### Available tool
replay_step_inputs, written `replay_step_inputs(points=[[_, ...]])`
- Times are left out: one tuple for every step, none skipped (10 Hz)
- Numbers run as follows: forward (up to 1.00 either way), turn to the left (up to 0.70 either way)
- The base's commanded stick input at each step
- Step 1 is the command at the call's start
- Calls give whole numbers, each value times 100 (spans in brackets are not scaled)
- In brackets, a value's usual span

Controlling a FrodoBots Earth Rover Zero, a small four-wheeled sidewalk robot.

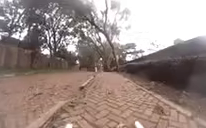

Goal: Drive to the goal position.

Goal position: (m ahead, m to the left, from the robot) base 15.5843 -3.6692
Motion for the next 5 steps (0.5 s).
replay_step_inputs(points=[[70,0],[70,0],[70,0],[70,9],[70,7]])
